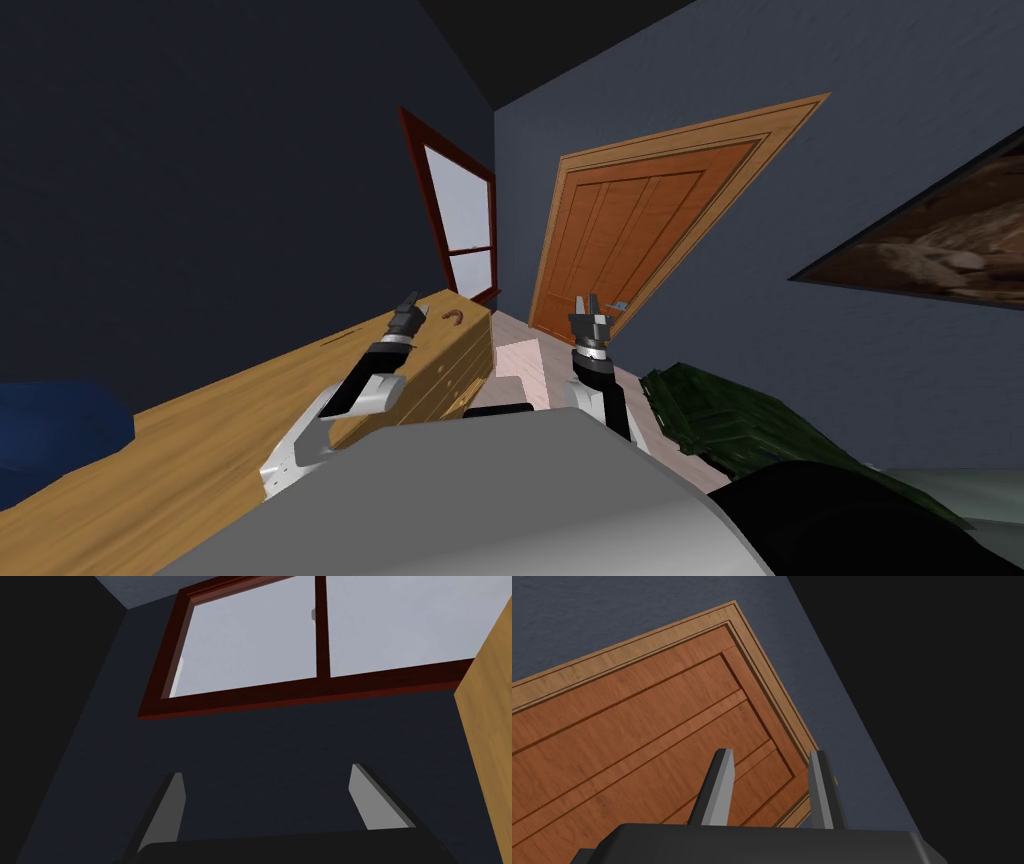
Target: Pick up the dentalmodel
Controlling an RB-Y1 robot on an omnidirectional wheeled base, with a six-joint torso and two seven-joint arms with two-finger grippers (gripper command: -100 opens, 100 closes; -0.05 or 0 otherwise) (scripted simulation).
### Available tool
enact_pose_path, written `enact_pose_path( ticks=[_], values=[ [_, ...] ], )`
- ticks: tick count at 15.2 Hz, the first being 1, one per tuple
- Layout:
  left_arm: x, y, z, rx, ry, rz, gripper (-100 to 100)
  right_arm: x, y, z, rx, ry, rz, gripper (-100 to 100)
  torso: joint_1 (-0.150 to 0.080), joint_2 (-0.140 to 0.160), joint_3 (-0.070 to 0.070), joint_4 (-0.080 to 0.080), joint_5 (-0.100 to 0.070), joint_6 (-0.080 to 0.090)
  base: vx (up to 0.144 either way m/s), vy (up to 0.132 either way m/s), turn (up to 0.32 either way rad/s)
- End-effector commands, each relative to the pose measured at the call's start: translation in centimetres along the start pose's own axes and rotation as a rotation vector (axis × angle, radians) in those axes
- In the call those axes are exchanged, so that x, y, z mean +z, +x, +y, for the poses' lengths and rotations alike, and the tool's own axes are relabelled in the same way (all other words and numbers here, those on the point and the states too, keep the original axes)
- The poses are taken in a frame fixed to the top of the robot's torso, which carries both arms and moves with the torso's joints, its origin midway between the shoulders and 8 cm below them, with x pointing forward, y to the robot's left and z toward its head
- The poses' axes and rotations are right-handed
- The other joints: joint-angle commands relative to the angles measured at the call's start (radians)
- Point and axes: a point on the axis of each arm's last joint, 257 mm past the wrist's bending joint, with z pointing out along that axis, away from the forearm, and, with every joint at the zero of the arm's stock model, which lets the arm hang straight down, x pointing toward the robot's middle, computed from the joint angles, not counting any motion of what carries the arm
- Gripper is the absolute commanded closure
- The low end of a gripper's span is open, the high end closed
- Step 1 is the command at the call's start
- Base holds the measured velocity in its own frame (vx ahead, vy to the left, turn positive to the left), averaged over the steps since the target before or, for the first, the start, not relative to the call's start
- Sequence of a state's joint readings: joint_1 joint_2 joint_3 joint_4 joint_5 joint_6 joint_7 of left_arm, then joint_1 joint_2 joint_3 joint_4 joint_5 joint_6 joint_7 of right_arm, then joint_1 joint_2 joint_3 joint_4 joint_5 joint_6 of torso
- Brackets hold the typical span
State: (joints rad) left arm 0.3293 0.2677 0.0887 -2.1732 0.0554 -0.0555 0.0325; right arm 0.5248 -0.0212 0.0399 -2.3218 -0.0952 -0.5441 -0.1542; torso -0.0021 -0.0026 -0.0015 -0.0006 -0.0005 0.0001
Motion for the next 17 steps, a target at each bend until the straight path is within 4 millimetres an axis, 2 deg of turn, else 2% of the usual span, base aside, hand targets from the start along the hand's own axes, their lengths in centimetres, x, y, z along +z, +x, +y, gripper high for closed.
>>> enact_pose_path(
  ticks=[1,6,7,9,10,13,14,16,17],
  values=[
    [0.7,-1.3,1.7,0.023,-0.051,-0.002,-100,0.0,0.0,0.0,0.0,0.0,0.0,0,0.0,0.0,0.0,0.0,0.0,0.0,0.043,-0.04,-0.022],
    [1.2,-2.1,3.8,0.038,-0.132,-0.006,-100,0.0,0.0,0.0,0.0,0.0,0.0,0,0.0,0.0,0.0,0.0,0.0,0.0,0.032,-0.028,-0.011],
    [1.7,-2.9,4.7,0.053,-0.164,-0.009,-100,0.0,0.0,0.0,0.0,0.0,0.0,0,0.001,0.0,0.0,0.0,0.0,0.0,0.033,-0.029,-0.017],
    [1.6,-3.0,5.3,0.053,-0.187,-0.009,-100,0.0,0.0,0.0,0.0,0.0,0.0,0,0.0,0.0,0.0,0.0,0.0,0.0,0.032,-0.027,-0.009],
    [2.2,-3.8,5.7,0.066,-0.204,-0.013,-100,0.0,0.0,0.0,0.0,0.0,0.0,0,0.0,0.0,0.0,0.0,0.0,0.0,0.03,-0.028,-0.016],
    [1.9,-3.9,6.7,0.066,-0.243,-0.014,-100,0.0,0.0,0.0,0.0,0.0,0.0,0,0.0,0.0,0.0,0.0,0.0,0.0,0.03,-0.021,-0.006],
    [2.4,-4.8,7.3,0.078,-0.27,-0.018,-100,0.0,0.0,0.0,0.0,0.0,0.0,0,0.001,0.0,0.0,0.0,0.0,0.0,0.028,-0.023,-0.019],
    [2.2,-4.8,8.1,0.077,-0.301,-0.018,-100,0.0,0.0,0.0,0.0,0.0,0.0,0,0.0,0.0,0.0,0.0,0.0,0.0,0.034,-0.024,-0.011],
    [2.8,-5.8,8.5,0.088,-0.322,-0.024,-100,0.0,0.0,0.0,0.0,0.0,0.0,0,0.001,0.0,0.0,0.0,0.0,0.0,0.038,-0.031,-0.014]
  ],
)
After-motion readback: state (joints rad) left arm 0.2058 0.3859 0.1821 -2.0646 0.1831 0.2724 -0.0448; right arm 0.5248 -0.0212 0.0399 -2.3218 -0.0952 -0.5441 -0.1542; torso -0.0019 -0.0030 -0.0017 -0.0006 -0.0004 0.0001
